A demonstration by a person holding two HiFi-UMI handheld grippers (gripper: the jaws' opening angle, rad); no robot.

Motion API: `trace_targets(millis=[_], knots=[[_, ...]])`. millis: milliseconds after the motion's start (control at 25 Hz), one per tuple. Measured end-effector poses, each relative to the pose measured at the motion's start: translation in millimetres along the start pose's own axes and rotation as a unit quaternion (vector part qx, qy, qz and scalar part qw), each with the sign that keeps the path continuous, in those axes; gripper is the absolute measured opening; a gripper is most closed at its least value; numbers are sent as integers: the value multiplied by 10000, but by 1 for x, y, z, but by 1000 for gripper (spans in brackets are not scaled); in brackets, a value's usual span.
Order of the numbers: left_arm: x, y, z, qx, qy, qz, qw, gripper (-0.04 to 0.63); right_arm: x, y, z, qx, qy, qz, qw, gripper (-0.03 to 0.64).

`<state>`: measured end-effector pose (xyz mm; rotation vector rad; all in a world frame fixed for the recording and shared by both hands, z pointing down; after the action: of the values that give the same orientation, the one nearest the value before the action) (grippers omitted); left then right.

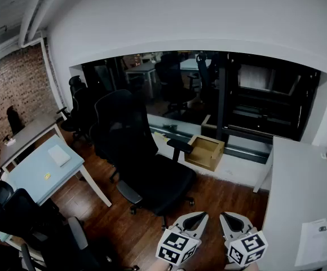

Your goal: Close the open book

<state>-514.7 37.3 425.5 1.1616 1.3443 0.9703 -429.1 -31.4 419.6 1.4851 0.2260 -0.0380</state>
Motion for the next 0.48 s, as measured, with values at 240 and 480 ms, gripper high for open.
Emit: trace_targets(millis=[240,480], knots=[[-29,5,41,-140,725,-112,9972,5,41,15,21,-161,639,-72,9978,3],[-59,14,110,-343,1825,-276,9822,5,112,34,40,-427,1678,-86,9849,3]])
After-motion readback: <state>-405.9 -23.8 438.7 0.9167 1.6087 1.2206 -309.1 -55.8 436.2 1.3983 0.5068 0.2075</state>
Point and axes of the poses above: the fingertips, and each gripper's own axes: x backward along the fingers, z to its right, y out of its underside, the point moved 5 cm from there along x, backward along the fingers, and after that the axes turned 2 degrees about -y, right-handed, at the moved point
